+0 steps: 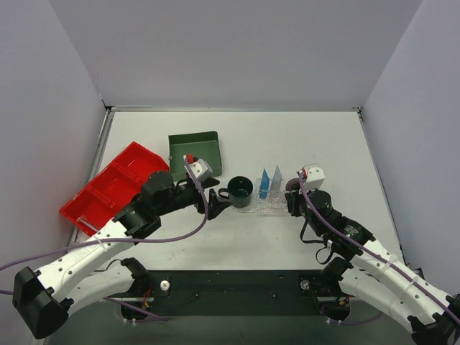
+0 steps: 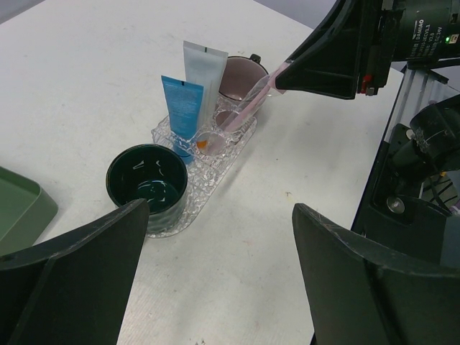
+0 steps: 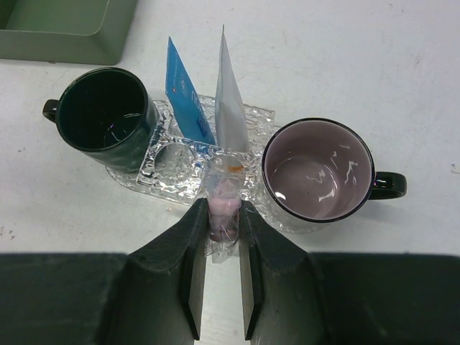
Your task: Prepare toiletry sets of a toothbrush and toothpaste on the tray
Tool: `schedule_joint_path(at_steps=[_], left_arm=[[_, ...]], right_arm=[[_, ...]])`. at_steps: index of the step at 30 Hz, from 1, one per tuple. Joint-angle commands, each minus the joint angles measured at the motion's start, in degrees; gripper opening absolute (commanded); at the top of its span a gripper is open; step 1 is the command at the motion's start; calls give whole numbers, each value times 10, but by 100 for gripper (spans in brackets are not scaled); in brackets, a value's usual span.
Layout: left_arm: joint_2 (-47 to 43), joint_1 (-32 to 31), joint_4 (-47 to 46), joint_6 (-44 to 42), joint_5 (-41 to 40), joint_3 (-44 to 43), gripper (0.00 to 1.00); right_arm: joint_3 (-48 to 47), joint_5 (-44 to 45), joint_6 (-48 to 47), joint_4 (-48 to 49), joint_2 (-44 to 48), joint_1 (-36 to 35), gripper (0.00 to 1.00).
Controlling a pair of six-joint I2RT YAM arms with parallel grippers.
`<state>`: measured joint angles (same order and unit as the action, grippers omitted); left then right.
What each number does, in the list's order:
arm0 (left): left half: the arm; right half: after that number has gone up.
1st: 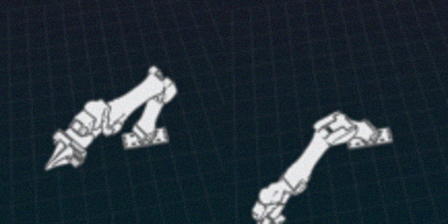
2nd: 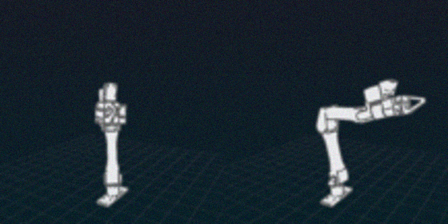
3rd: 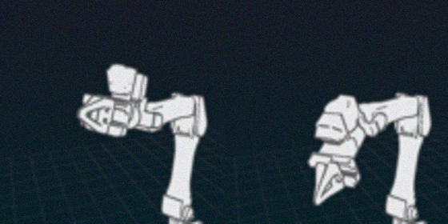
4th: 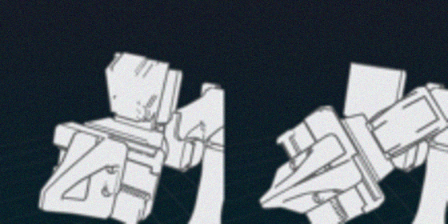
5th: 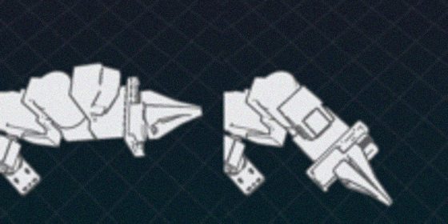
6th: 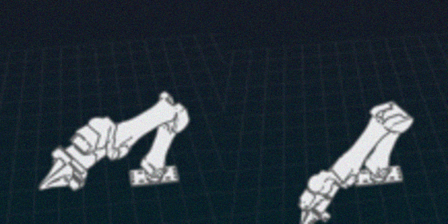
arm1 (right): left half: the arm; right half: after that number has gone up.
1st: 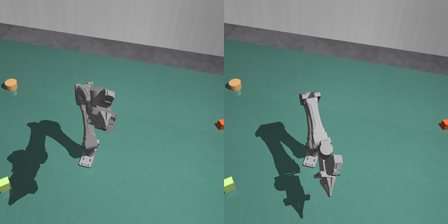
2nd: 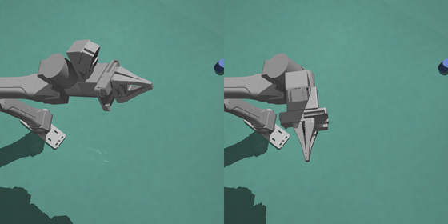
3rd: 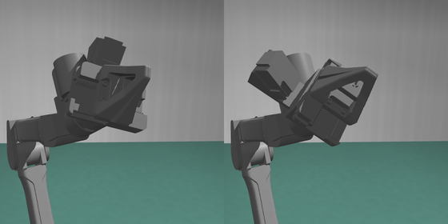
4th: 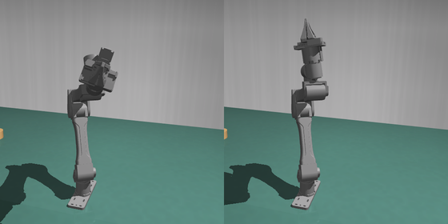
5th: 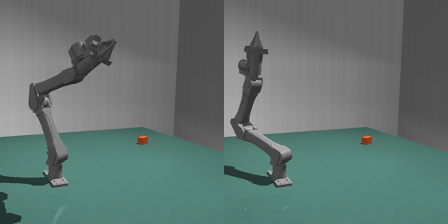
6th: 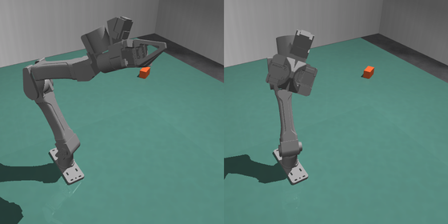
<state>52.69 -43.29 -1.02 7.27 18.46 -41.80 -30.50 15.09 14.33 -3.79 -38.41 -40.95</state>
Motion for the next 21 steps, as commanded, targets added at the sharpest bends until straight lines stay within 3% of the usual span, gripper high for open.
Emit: schedule_joint_path(at_steps=[1,14,21], left_arm=[[2,3,-18,-4,6,-2,92],[8,3,-21,-5,14,0,91],[8,4,-21,-5,17,-1,91]], right_arm=[[12,26,-11,34,-3,-8,0],[26,105,-34,50,-26,-62,0],[13,129,-40,41,-32,-86,22]])
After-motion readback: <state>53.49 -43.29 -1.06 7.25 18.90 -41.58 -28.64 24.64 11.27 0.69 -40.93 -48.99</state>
